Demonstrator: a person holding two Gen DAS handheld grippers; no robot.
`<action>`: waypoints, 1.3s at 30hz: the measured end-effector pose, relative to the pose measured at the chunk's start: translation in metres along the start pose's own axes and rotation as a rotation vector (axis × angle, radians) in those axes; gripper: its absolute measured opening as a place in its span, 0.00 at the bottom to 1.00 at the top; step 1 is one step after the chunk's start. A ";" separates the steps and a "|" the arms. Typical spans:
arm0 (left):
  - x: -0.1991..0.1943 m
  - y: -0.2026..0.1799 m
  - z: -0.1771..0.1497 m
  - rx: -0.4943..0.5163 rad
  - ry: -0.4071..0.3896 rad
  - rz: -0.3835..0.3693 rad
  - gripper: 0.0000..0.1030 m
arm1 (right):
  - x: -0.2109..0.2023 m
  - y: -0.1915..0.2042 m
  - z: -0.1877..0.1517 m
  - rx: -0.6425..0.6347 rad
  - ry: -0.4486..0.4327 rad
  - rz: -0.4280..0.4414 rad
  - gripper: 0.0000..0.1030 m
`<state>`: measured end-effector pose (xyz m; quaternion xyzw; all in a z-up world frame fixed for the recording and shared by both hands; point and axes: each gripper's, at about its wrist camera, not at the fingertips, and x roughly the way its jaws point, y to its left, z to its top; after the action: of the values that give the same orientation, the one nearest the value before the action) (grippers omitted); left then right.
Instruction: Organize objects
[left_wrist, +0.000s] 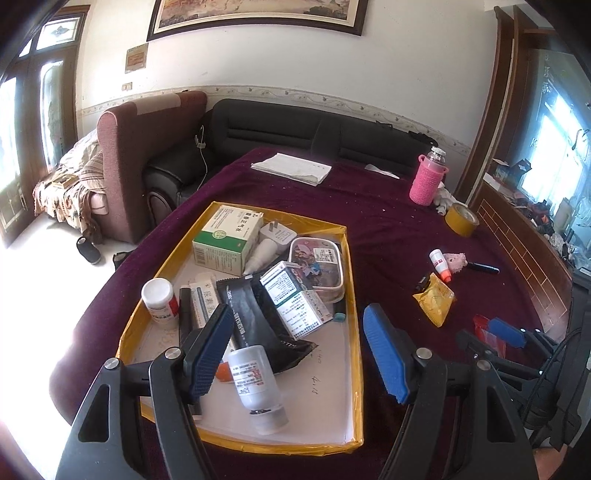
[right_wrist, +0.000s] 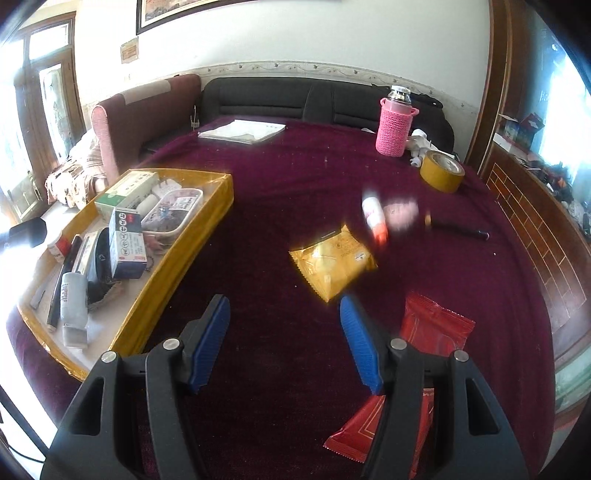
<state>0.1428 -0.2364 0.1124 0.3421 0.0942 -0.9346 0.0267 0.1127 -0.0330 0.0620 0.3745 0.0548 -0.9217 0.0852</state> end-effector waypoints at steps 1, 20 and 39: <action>0.001 -0.004 0.000 0.005 0.005 -0.005 0.65 | 0.000 -0.003 0.000 0.004 0.000 -0.004 0.59; 0.077 -0.129 0.013 0.186 0.200 -0.220 0.65 | 0.033 -0.217 0.054 0.419 -0.018 0.016 0.60; 0.200 -0.242 -0.010 0.448 0.404 -0.339 0.65 | 0.098 -0.282 0.040 0.663 0.014 0.218 0.59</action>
<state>-0.0312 0.0054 0.0142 0.4970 -0.0544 -0.8366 -0.2240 -0.0388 0.2254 0.0324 0.3916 -0.2873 -0.8723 0.0563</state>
